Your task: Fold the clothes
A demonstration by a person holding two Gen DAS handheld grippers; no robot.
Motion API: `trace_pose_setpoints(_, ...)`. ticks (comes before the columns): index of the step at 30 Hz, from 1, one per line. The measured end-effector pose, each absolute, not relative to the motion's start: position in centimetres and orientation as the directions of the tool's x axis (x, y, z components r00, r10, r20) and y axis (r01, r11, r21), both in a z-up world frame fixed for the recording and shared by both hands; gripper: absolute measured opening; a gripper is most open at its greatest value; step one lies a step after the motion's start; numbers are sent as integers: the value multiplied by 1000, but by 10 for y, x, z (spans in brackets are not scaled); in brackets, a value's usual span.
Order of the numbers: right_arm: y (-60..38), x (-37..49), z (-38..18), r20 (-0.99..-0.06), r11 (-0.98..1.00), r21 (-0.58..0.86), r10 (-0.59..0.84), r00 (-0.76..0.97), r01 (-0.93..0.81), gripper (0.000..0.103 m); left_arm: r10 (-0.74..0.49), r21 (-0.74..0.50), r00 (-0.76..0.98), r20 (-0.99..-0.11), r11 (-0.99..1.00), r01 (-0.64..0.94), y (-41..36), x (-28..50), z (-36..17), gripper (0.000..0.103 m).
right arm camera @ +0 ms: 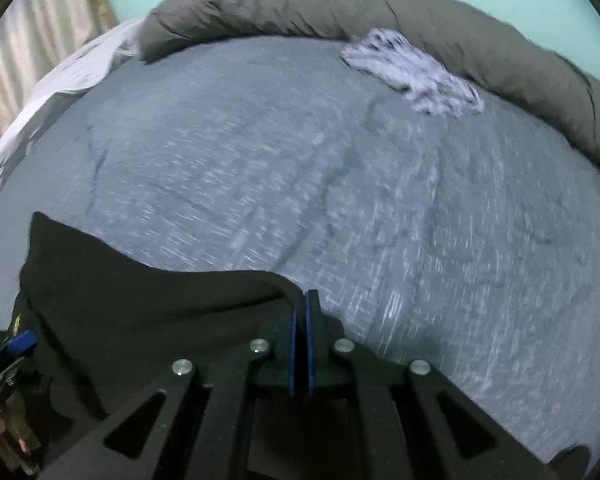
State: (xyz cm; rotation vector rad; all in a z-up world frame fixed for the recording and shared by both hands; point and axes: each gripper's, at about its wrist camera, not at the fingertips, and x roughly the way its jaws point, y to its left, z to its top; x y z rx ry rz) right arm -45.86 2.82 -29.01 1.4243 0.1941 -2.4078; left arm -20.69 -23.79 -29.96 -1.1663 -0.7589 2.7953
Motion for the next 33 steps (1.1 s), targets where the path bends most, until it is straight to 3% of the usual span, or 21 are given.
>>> trace_pose_setpoints(3,23,-454,-303,-888,-942,16,-168,-428,335,4,197,-448,-722,-663,-877,172,-243,-204,-299,69)
trace_pose_setpoints(7,38,-431,-283,-829,-965,46,-181,-529,257,26,196,-462,-726,-660,-867,185,-252,-201,-298,69)
trace_pose_setpoints(9,44,-411,-271,-794,-969,58,-192,-577,242,31,195,-467,-729,-657,-864,190,-256,-199,-296,69)
trace_pose_setpoints(13,60,-353,-258,-739,-950,164,-298,-605,267,34,195,-484,-731,-654,-850,206,-265,-193,-295,69)
trace_pose_setpoints(24,77,-232,-270,-658,-898,394,-425,-621,196,39,134,-459,-747,-651,-854,247,-287,-151,-281,69)
trace_pose_setpoints(27,71,-214,-278,-641,-881,426,-455,-619,206,47,108,-445,-746,-657,-854,269,-297,-139,-281,69)
trace_pose_setpoints(33,56,-208,-297,-618,-837,492,-531,-580,241,48,69,-424,-735,-674,-851,309,-316,-130,-274,69)
